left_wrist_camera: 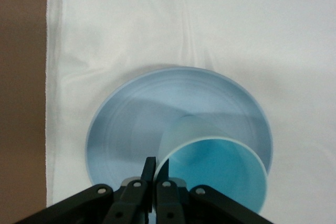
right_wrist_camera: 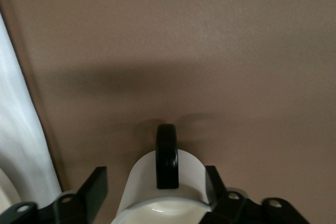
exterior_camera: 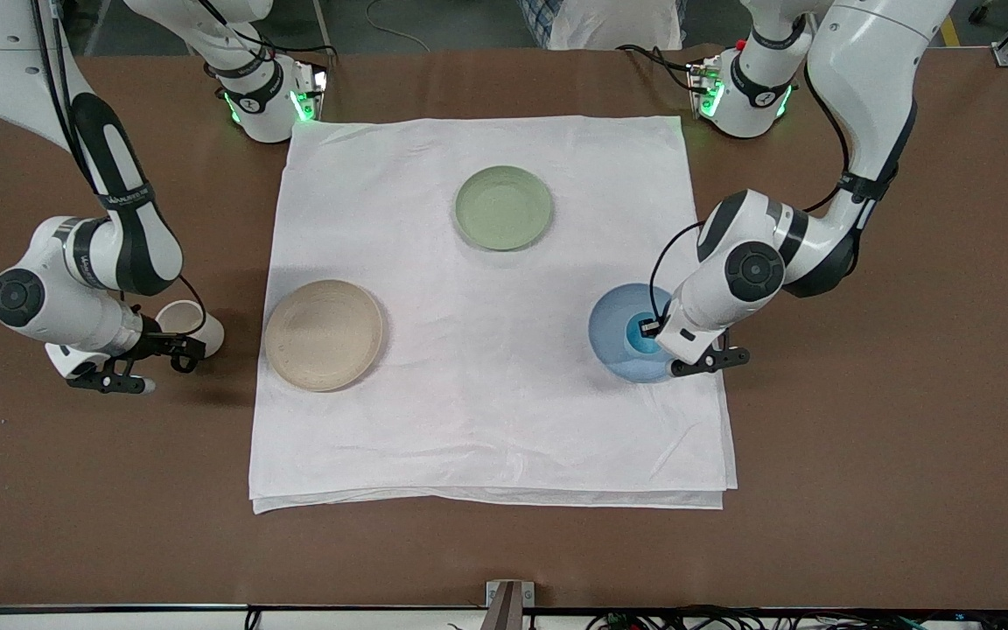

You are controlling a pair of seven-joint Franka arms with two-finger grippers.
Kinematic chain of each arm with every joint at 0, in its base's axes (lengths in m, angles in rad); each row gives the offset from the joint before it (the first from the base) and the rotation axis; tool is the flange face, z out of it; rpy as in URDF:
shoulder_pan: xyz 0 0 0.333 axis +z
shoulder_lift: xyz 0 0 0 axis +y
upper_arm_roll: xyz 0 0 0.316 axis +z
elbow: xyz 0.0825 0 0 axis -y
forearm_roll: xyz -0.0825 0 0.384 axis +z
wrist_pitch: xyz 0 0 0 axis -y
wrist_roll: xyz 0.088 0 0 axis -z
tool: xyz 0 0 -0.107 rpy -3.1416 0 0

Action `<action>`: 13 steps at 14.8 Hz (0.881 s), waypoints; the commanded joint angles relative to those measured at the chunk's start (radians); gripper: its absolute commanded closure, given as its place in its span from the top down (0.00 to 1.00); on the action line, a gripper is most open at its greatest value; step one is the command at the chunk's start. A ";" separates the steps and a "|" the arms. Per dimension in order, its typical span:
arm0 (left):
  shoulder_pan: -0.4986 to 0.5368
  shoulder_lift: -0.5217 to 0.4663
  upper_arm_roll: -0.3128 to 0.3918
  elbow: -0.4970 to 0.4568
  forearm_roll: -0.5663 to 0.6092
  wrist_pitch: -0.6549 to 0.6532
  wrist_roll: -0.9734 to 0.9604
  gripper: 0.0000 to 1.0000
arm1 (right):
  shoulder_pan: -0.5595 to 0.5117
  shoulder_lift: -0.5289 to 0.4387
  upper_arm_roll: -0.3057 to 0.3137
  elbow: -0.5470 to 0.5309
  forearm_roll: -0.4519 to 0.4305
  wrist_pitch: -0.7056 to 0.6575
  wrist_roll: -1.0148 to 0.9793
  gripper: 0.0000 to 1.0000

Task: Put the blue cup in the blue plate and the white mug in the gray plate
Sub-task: 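Release the cup on the blue plate while the right gripper grasps the mug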

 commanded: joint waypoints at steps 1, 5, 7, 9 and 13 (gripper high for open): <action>0.004 0.006 0.002 -0.004 0.022 0.002 -0.044 0.39 | -0.017 -0.010 0.013 -0.019 0.003 0.006 -0.001 0.31; 0.027 -0.074 0.003 0.014 0.022 -0.032 -0.046 1.00 | -0.012 -0.021 0.016 -0.008 0.004 -0.007 0.005 0.00; 0.050 -0.129 0.006 0.098 0.022 -0.151 -0.040 1.00 | 0.004 -0.063 0.025 0.035 0.032 -0.120 0.019 0.00; 0.083 -0.146 0.008 0.257 0.025 -0.341 -0.013 1.00 | 0.050 -0.108 0.025 0.069 0.134 -0.245 0.072 0.00; 0.145 -0.195 0.011 0.454 0.051 -0.549 0.130 1.00 | 0.138 -0.137 0.134 0.046 0.153 -0.233 0.313 0.00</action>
